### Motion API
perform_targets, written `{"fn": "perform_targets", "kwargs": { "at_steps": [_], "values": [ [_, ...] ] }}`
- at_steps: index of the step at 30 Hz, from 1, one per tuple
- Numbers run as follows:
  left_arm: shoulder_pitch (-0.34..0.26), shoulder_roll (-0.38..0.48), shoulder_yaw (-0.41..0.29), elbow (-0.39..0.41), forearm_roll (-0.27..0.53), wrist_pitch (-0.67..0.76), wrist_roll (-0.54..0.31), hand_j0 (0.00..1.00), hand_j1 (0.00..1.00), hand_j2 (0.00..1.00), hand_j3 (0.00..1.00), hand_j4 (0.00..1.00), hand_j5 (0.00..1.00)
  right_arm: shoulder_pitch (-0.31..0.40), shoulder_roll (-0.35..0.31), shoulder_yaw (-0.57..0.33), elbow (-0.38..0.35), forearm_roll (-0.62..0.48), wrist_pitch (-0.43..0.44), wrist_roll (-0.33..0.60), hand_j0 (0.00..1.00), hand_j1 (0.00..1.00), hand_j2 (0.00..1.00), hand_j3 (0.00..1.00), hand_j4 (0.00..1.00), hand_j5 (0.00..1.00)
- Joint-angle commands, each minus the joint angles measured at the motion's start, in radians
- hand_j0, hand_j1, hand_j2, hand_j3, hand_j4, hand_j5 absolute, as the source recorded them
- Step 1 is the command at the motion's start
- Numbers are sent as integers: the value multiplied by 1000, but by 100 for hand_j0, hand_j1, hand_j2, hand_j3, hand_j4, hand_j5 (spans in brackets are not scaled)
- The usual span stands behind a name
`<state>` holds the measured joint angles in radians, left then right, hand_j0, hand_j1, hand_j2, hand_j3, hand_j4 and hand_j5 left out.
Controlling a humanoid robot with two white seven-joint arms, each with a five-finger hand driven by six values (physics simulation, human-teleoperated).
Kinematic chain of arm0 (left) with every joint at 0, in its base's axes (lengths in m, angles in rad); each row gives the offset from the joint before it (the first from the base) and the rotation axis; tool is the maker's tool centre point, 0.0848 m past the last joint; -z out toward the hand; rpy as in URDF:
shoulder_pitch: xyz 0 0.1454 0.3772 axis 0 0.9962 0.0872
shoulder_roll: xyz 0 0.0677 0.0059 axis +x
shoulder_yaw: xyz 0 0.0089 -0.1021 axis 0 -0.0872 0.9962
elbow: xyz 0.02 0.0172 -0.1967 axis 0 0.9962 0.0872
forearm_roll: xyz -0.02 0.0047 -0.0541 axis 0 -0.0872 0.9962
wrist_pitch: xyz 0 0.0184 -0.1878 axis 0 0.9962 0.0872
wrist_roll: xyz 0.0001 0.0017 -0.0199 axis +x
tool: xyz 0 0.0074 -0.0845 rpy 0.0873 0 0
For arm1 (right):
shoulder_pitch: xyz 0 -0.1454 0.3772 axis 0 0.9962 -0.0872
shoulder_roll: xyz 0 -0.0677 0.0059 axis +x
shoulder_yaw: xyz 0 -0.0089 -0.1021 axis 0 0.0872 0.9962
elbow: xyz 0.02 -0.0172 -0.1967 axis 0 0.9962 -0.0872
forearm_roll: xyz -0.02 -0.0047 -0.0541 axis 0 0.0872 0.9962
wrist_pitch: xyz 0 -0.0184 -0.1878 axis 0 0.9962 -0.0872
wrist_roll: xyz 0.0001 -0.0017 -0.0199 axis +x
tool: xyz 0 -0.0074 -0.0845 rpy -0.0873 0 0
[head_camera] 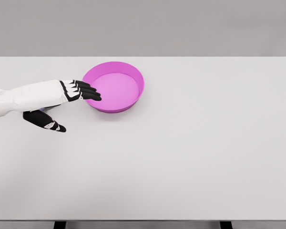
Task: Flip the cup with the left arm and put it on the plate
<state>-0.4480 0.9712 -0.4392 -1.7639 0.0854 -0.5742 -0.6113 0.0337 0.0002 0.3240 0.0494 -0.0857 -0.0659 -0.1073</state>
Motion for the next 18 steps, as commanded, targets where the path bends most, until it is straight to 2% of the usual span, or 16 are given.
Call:
{"fn": "perform_targets", "kwargs": {
  "at_steps": [1, 2, 6, 7, 9, 14, 15, 16, 17, 18],
  "values": [
    [0, 0, 1, 0, 10, 4, 0, 100, 100, 100, 100, 100, 100, 0, 0, 1, 1, 0, 0, 1, 100, 100, 100, 100, 100, 100],
    [2, 3, 1, 0, 46, 4, 0, 100, 100, 100, 100, 100, 100, 0, 0, 0, 1, 0, 0, 1, 100, 100, 100, 100, 100, 100],
    [2, 21, 4, 4, 382, 5, 0, 100, 100, 100, 100, 100, 100, 2, 0, -2, 1, 0, 0, 1, 100, 100, 100, 100, 100, 100],
    [3, 24, -1, 12, 413, 5, 0, 100, 100, 100, 100, 100, 100, 2, 0, -2, 1, 0, 0, 1, 100, 100, 100, 100, 100, 100],
    [31, 23, -3, 47, 413, 5, 0, 100, 100, 100, 100, 100, 100, 2, 0, -2, 0, 0, 0, 1, 100, 100, 100, 100, 100, 100],
    [38, 21, -1, 50, 410, 26, 0, 100, 100, 100, 100, 100, 100, 2, 0, -2, 0, 0, 0, 1, 100, 100, 100, 100, 100, 100],
    [41, 17, 0, 44, 409, 107, 0, 100, 100, 100, 100, 100, 100, 2, 0, -2, 0, 0, 0, 1, 100, 100, 100, 100, 100, 100],
    [43, 15, 5, 20, 409, 264, 0, 100, 100, 100, 100, 100, 100, 2, 0, -2, 1, 0, 0, 1, 100, 100, 100, 100, 100, 100],
    [41, 20, 13, 9, 409, 428, 74, 100, 100, 100, 100, 100, 100, 2, 0, -2, 0, 0, 0, 1, 100, 100, 100, 100, 100, 100],
    [37, 21, 13, 11, 409, 529, 130, 100, 100, 100, 100, 100, 100, 2, 0, -2, 1, 0, 0, 1, 100, 100, 100, 100, 100, 100]
  ]
}}
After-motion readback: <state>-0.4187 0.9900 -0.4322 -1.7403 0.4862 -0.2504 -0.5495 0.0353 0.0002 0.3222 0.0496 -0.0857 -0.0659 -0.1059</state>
